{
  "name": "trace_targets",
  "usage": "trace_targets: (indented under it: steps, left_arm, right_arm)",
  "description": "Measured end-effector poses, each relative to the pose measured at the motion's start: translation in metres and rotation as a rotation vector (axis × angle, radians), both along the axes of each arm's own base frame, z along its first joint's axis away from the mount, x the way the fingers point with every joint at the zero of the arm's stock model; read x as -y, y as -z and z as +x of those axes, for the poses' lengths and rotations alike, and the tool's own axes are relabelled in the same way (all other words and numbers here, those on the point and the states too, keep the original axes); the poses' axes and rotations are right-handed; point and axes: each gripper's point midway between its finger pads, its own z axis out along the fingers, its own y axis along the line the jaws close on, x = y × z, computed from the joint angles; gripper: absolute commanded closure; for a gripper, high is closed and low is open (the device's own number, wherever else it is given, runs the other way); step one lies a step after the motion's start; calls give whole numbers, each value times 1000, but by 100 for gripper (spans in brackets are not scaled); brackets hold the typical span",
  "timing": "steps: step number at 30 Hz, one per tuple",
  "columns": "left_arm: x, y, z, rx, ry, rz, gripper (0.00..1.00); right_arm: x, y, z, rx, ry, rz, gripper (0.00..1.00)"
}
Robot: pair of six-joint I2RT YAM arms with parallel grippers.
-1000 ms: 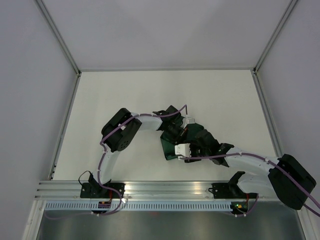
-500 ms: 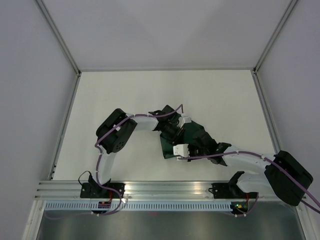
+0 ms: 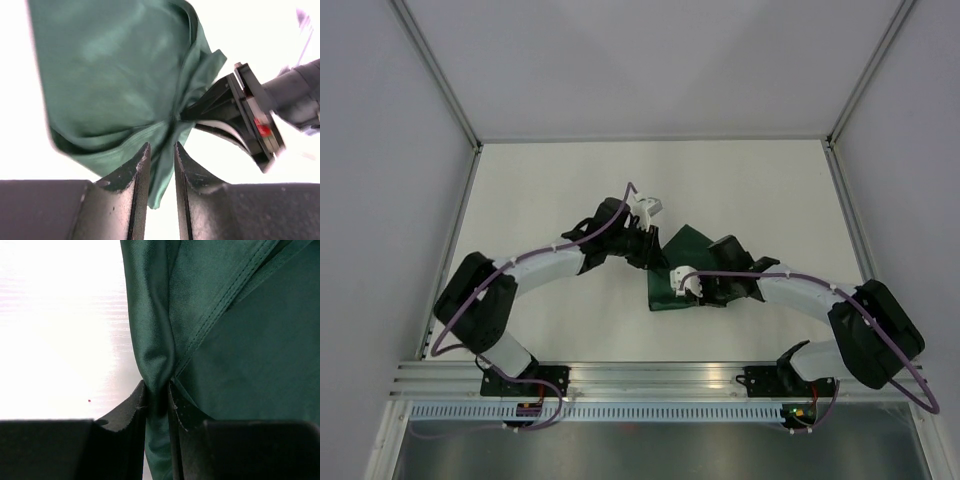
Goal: Fold the napkin, place the utensils inside, and roll it up
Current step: Roll the napkin at the center of the board.
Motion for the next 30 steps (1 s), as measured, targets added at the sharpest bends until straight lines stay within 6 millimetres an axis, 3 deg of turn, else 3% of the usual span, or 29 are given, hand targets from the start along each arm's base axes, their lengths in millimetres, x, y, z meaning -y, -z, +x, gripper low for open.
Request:
trace_targets:
  steps: [4,7,10,17,30]
  left_arm:
    - [-22,-21,0,183,-131,-54,69]
    - [-42,-18,-8,301,-224,-67,68]
    - [-45,-15,-21,425,-259,-45,65]
    - [-9,-25,-54,725,-171,-4,63]
    - [56,26,-69,1043,182,283,52]
  right_arm:
    - [1,1,4,-105,0,24,86]
    - [2,1,8,-187,3,49,86]
    - [3,2,9,-259,5,69,86]
    - [4,2,13,-430,26,108,86]
    - [8,1,14,-628,75,146,86]
